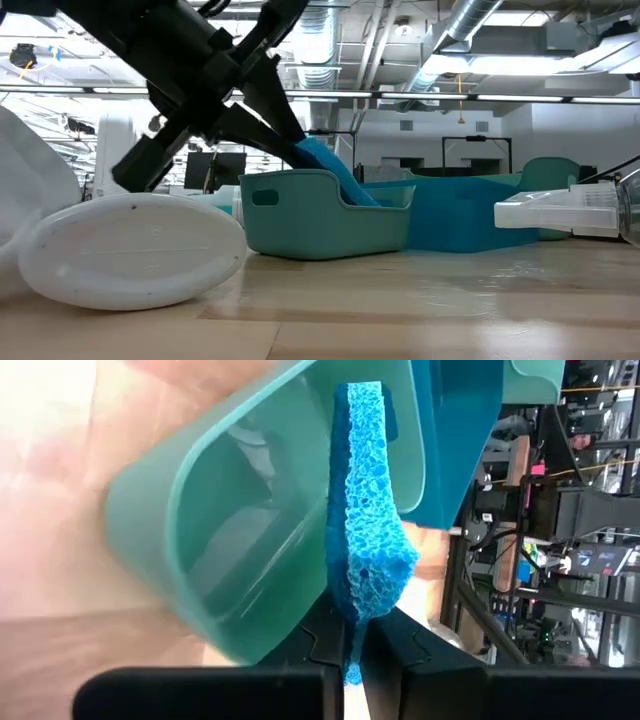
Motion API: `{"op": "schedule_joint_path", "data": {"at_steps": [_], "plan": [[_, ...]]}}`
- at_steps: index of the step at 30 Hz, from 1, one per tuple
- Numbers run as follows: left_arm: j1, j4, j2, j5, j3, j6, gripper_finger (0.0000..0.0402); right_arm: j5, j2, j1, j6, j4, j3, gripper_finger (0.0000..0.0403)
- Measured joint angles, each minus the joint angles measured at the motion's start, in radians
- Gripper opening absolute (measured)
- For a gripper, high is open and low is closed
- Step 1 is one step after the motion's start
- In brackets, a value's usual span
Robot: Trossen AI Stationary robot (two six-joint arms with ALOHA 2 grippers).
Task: Pick & Place Kitchen Items
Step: Put the bottom right light blue sponge into the bottom green bin
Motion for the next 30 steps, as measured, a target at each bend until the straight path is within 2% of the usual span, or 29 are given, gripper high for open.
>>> {"op": "schedule_joint_path", "data": {"at_steps": [5,14,18,30], "plan": [[0.017,0.006,0.000,0.016,0.000,0.004,0.0029,0.000,0.000,0.000,0.000,0.000,0.000,0.0223],[0.021,0.006,0.000,0.021,0.000,0.007,0.0125,0.000,0.000,-0.001,-0.005,0.000,0.000,0.0223],[0.020,0.020,0.000,0.027,0.000,0.008,0.0155,0.000,0.000,-0.001,-0.008,0.000,0.000,0.0223],[0.014,0.021,-0.028,0.054,0.000,0.023,0.0182,0.000,0.000,-0.001,-0.008,0.000,0.000,0.0223]]}}
